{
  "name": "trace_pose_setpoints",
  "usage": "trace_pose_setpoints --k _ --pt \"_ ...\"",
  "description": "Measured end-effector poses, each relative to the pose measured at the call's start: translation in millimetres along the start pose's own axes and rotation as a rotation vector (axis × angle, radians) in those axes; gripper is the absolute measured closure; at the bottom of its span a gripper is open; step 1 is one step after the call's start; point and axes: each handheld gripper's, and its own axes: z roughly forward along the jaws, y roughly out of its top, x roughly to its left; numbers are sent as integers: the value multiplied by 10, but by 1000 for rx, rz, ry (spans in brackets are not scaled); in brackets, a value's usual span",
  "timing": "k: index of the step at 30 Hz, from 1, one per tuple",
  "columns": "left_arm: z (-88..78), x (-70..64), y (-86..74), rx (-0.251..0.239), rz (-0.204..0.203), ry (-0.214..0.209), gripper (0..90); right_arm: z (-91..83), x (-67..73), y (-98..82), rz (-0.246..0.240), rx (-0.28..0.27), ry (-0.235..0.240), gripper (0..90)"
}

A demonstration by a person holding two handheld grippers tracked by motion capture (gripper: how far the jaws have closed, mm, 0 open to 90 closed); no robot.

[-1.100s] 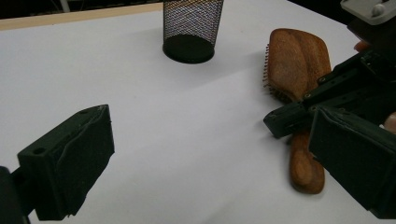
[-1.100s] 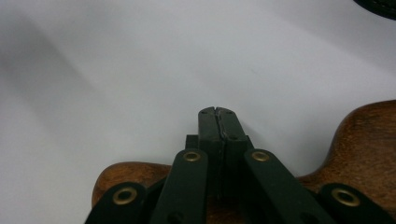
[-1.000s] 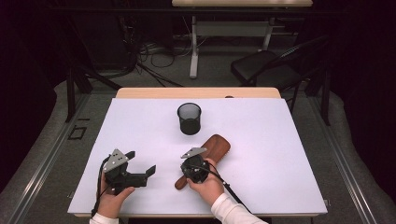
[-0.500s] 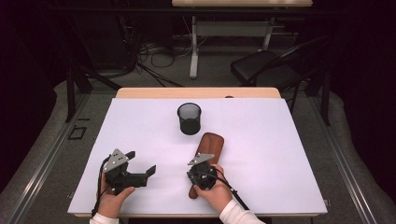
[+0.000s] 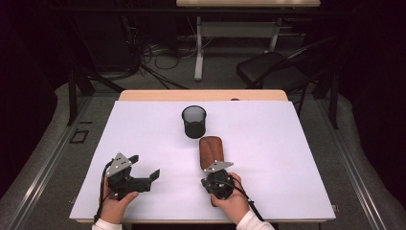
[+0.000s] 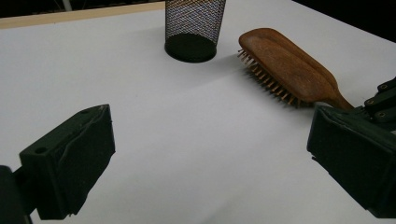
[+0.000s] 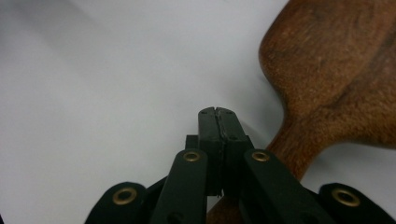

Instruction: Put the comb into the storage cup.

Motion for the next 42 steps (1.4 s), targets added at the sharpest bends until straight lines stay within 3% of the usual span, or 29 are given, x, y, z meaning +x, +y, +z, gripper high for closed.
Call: trace_pose_setpoints --k 19,28,33,42 --pt "-2 4 -2 0 -3 3 10 -270 -198 -186 55 -18 -16 900" --pt "-5 10 -3 -4 -6 5 10 -391 -348 -239 110 -39 -29 900" --pt "-5 15 -2 -5 -3 6 10 -410 -399 -252 97 -42 -72 900" --pt "10 25 -3 0 -2 8 10 -419 -522 -255 125 -44 -78 900"
